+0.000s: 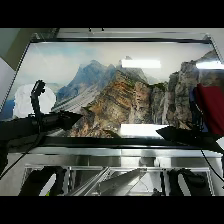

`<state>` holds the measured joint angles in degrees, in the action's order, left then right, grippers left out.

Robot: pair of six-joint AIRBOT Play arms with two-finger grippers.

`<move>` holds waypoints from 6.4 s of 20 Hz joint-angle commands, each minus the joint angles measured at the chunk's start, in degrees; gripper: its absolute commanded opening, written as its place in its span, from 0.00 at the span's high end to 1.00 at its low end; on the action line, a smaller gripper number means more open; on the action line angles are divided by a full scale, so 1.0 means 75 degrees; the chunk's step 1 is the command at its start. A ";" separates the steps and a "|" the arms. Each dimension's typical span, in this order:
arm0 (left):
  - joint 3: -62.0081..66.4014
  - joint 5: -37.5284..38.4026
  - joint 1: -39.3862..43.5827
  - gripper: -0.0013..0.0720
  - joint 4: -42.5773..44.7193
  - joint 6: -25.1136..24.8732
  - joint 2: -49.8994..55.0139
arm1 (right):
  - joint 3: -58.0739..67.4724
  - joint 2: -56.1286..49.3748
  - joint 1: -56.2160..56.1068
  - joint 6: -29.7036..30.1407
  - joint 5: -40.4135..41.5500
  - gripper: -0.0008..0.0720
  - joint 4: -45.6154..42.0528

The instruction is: Fold the shirts.

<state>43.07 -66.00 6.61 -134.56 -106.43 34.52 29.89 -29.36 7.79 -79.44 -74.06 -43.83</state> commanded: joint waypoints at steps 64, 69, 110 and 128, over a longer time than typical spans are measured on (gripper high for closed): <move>0.7679 -0.0947 0.2955 0.97 0.2200 0.1941 0.6712 | 0.0041 0.0009 -0.0006 0.1230 0.1617 0.94 0.0871; 0.7997 -0.0697 0.2821 0.03 0.2165 0.1597 0.7635 | 0.0050 0.0009 -0.0003 0.1230 0.1781 0.42 0.0877; 0.2305 0.1559 0.0589 0.97 0.0912 -0.1425 0.7428 | 0.4867 -0.8314 -0.5080 0.4887 0.5922 0.95 -0.2072; 0.7018 -0.0880 -0.2530 0.97 -0.0064 0.0204 0.1612 | 0.4867 0.0423 -0.2369 0.2722 0.5907 0.95 -0.2069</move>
<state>91.07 -71.18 -7.75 -135.02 -108.53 55.07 66.41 -34.68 -11.33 -57.39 -27.99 -59.37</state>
